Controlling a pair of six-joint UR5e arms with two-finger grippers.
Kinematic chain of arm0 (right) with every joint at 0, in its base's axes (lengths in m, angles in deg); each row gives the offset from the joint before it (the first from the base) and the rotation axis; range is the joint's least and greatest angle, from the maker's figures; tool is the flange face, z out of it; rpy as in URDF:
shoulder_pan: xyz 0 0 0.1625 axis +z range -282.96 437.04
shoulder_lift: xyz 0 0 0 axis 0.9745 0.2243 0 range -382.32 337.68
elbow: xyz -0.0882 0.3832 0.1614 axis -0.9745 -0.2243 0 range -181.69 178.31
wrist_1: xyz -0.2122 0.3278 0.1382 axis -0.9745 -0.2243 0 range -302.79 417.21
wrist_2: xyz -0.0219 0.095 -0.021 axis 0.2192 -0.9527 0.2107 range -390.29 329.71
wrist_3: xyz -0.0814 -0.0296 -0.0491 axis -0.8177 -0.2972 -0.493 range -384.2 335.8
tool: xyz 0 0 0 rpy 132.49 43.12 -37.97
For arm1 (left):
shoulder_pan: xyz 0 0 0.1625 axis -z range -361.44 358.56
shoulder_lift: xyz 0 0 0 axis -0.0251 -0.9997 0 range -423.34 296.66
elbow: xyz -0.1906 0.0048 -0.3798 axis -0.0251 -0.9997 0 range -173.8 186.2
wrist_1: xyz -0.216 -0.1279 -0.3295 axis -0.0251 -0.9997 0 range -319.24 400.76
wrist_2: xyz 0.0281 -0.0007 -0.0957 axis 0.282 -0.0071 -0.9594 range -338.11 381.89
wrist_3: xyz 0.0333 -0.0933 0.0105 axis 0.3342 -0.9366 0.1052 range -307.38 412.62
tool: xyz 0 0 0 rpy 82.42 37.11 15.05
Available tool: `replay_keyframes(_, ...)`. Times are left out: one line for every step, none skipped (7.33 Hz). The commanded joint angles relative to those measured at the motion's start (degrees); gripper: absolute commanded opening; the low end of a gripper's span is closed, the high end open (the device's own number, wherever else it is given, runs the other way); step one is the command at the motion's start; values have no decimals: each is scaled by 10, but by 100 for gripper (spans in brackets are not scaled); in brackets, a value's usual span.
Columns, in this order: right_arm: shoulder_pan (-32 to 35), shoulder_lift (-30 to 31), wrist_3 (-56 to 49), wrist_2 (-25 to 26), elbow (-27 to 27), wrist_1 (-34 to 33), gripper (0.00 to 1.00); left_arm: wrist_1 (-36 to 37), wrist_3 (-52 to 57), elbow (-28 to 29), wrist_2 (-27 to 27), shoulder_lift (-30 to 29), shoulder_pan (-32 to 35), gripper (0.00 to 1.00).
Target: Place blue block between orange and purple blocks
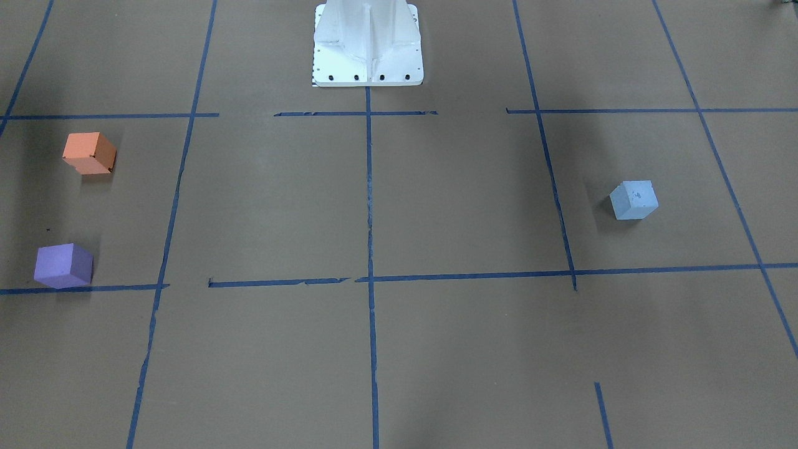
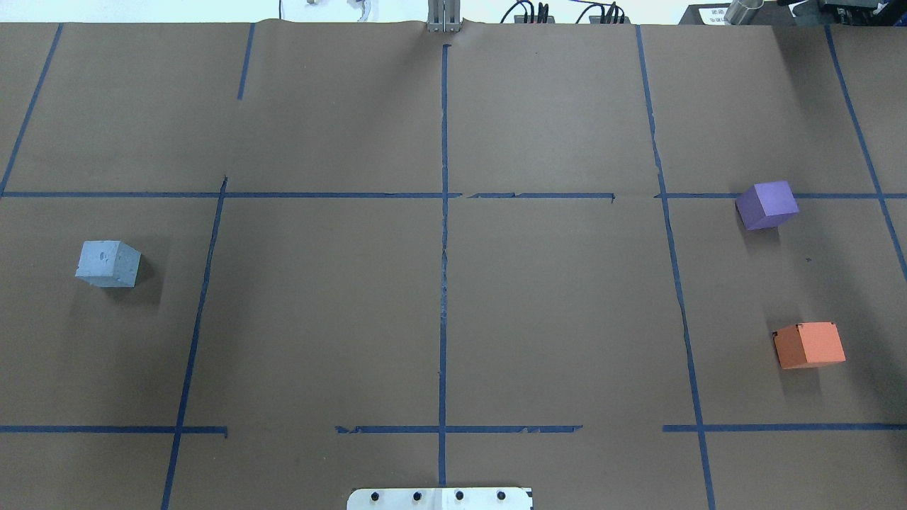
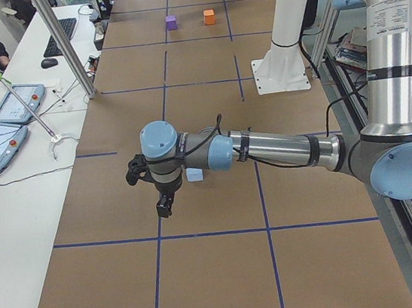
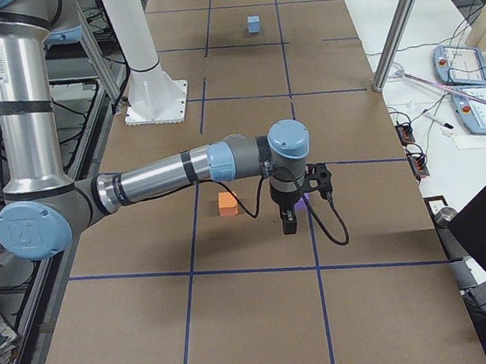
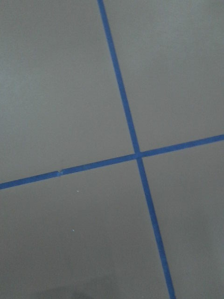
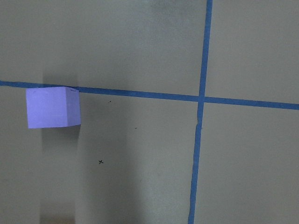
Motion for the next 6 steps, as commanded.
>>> replay_keyframes(0, 0, 1, 0, 4, 0, 100, -107, -224, -3, 7, 23, -107, 100)
replay_keyframes(0, 0, 2, -1, 8, 0, 100, -210, -343, -2, 40, 47, -156, 100)
replay_keyframes(0, 0, 1, 0, 8, 0, 100, -296, -459, 4, 72, 54, -220, 100)
replay_keyframes(0, 0, 1, 0, 7, 0, 100, -315, -519, 2, 92, 53, -268, 100)
replay_keyframes(0, 0, 1, 0, 7, 0, 100, -315, -551, -5, 106, 47, -295, 100)
replay_keyframes(0, 0, 1, 0, 7, 0, 100, -315, -557, 0, 108, 41, -306, 100)
